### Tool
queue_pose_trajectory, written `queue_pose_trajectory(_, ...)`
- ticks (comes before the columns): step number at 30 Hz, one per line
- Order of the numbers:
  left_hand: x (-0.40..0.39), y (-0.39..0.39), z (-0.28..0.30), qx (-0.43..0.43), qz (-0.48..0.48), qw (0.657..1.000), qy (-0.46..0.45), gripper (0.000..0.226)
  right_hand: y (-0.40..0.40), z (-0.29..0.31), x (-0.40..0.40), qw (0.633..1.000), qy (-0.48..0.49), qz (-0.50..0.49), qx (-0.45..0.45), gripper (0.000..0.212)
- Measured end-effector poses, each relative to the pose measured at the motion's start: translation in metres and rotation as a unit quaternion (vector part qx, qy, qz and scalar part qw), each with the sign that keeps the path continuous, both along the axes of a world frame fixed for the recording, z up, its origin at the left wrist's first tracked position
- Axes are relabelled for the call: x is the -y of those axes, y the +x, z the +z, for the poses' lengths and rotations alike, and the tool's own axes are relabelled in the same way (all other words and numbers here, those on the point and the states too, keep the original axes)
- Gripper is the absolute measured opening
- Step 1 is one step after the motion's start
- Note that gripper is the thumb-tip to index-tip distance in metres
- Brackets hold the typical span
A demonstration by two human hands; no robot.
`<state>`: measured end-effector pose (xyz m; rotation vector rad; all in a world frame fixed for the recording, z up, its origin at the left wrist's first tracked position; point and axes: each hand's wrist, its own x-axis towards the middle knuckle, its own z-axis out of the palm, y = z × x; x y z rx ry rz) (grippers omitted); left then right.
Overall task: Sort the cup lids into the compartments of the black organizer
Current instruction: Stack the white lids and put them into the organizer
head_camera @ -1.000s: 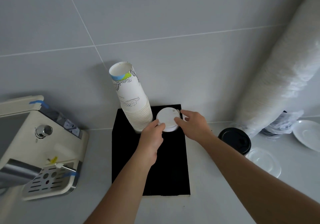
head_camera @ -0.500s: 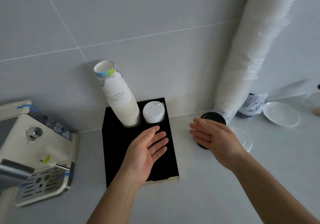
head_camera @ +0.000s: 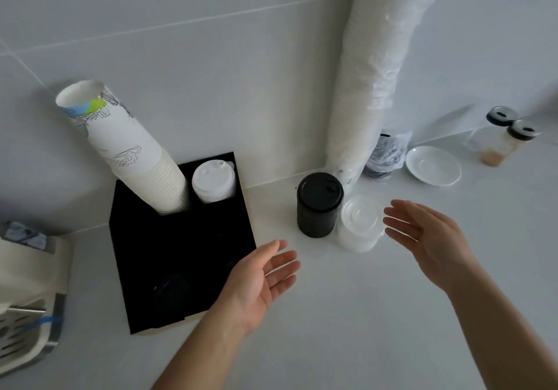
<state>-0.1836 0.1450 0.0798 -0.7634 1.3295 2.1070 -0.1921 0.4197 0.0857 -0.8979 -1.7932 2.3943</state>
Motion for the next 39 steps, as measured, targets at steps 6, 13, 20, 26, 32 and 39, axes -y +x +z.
queue_pose_trajectory(6, -0.031, -0.018, -0.026, 0.037, -0.045, 0.998, -0.026, 0.025, -0.021, -0.024, -0.018, 0.999, 0.008, -0.038, 0.035, 0.016)
queue_pose_trajectory(13, -0.074, -0.039, -0.052, 0.058, -0.12, 0.991, -0.034, 0.042, -0.049, -0.055, -0.027, 0.998, 0.03, -0.015, 0.053, 0.01)
queue_pose_trajectory(20, -0.111, -0.059, -0.066, 0.053, -0.181, 0.981, -0.034, 0.019, -0.067, -0.079, -0.027, 0.984, 0.095, 0.12, 0.086, 0.034)
queue_pose_trajectory(26, -0.124, -0.063, -0.075, 0.094, -0.161, 0.982, -0.018, 0.038, -0.068, -0.078, -0.024, 0.972, 0.064, 0.197, 0.107, 0.017)
queue_pose_trajectory(32, -0.13, -0.061, -0.08, 0.119, -0.145, 0.982, -0.004, 0.046, -0.064, -0.079, -0.026, 0.969, 0.066, 0.198, 0.133, 0.025)
queue_pose_trajectory(39, -0.127, -0.041, -0.09, 0.108, -0.132, 0.985, -0.013, 0.035, -0.039, -0.082, -0.02, 0.981, 0.047, 0.14, 0.124, 0.026)
